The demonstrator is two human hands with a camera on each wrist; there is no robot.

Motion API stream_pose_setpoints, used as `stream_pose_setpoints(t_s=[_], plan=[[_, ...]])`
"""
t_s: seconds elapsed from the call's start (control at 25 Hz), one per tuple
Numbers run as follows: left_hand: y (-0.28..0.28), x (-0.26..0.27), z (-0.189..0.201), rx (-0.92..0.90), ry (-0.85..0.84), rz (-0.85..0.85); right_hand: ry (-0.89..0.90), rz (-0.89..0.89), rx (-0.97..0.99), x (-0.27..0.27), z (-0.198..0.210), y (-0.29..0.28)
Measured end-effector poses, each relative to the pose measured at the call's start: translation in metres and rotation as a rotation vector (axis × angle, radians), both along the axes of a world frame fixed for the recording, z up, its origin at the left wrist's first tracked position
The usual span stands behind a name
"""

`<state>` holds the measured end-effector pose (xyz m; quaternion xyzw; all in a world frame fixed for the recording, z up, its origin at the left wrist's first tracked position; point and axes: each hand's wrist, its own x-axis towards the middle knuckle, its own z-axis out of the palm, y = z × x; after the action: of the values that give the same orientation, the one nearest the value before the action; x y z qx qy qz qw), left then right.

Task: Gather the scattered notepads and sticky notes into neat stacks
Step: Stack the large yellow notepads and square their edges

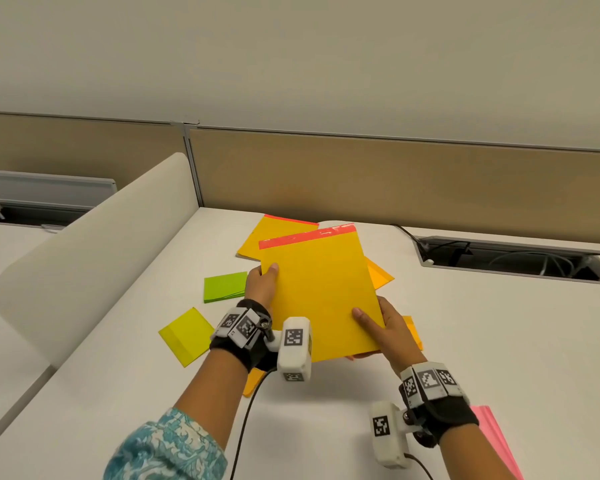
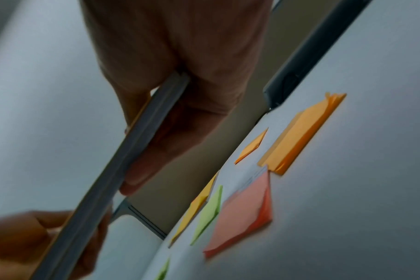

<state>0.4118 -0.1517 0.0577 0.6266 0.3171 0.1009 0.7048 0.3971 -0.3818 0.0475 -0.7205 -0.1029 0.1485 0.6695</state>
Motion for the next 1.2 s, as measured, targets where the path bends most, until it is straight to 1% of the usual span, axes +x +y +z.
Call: stream_pose_setpoints(t_s=[0.16,0.28,0.36,0.44,0.48,0.56,0.6,0.72,0.8,0.88,0.92,1.0,1.08,1.2], plan=[[0.01,0.017,-0.003,0.098,0.031,-0.11,0.067,-0.159,0.086,0.018,-0.011,0.001],[0.027,0.027,-0.006,0.224,0.071,-0.103,0.103,-0.263,0.113,0.036,-0.021,-0.001],[0.038,0.037,-0.009,0.351,0.128,-0.077,0.13,-0.328,0.13,0.049,-0.025,-0.002],[0.044,0.047,-0.01,0.524,0.214,-0.066,0.115,-0.382,0.104,0.064,-0.032,-0.001],[0.045,0.051,-0.011,0.595,0.245,-0.06,0.103,-0.409,0.075,0.074,-0.042,-0.001],[0.048,0.061,-0.016,0.708,0.288,-0.082,0.083,-0.434,0.009,0.102,-0.073,-0.005],[0.048,0.067,-0.02,0.771,0.323,-0.103,0.089,-0.444,-0.022,0.119,-0.095,-0.009],[0.047,0.082,-0.037,0.94,0.441,-0.204,0.121,-0.449,-0.033,0.156,-0.143,-0.018],[0.045,0.094,-0.043,1.041,0.452,-0.289,0.153,-0.454,-0.003,0.16,-0.143,-0.017],[0.045,0.104,-0.048,1.151,0.472,-0.415,0.194,-0.468,0.038,0.138,-0.095,-0.003],[0.045,0.109,-0.049,1.2,0.503,-0.488,0.246,-0.465,0.068,0.136,-0.086,0.001],[0.045,0.117,-0.05,1.234,0.587,-0.61,0.308,-0.433,0.117,0.139,-0.083,0.002],[0.043,0.124,-0.051,1.242,0.643,-0.661,0.334,-0.42,0.144,0.14,-0.083,0.002],[0.034,0.131,-0.052,1.331,0.685,-0.634,0.374,-0.421,0.142,0.142,-0.087,0.001]])
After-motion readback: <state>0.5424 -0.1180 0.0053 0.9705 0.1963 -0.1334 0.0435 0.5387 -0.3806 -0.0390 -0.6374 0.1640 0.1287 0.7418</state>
